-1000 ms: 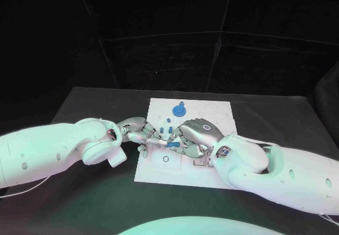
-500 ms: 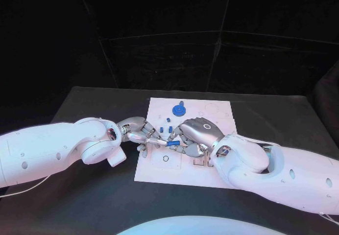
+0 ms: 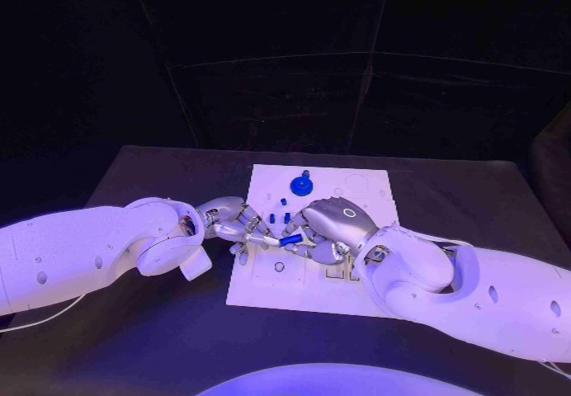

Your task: Assemble the parts on the task board

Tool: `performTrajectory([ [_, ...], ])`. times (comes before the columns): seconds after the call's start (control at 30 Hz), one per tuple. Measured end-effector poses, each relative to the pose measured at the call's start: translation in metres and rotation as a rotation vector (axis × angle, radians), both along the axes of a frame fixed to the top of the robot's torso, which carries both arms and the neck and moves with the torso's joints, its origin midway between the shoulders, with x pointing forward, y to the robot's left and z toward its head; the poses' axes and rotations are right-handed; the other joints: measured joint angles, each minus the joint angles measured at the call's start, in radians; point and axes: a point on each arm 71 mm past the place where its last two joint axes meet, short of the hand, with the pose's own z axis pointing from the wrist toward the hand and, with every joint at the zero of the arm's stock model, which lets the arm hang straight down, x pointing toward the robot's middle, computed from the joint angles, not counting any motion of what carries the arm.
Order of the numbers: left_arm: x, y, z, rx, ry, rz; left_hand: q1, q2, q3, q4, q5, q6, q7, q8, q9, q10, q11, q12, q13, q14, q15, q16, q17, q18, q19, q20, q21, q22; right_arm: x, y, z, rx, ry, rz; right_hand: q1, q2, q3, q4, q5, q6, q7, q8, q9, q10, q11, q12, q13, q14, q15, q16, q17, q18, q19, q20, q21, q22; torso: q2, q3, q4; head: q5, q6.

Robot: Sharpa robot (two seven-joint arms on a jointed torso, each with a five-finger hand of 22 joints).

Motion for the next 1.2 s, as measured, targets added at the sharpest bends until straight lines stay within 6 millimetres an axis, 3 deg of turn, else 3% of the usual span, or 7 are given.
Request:
performTrajectory([
  [1.2,0.0003,-0.0006,-0.0002,0.001,-0.001,0.0,0.009,0.002,0.001,-0.005,0.0,0.0,0.0,0.004,0.0,0.0,0.0,0.0,0.0,0.0,0.0,0.0,0.0,0.0,0.003,-0.003,0.0,-0.001,-0.0013,0.0019,0.0014,0.005,-0.003,0.007,0.004,-0.004,0.003,-0.003,0.0,0.0,-0.003,0.0,-0.001,0.0,0.0,0.0,0.0,0.0,0.0,0.0,0.001,0.0,0.0,0.0,0.0,0.0,0.0,-0.0004,0.0,0.003,-0.003],
])
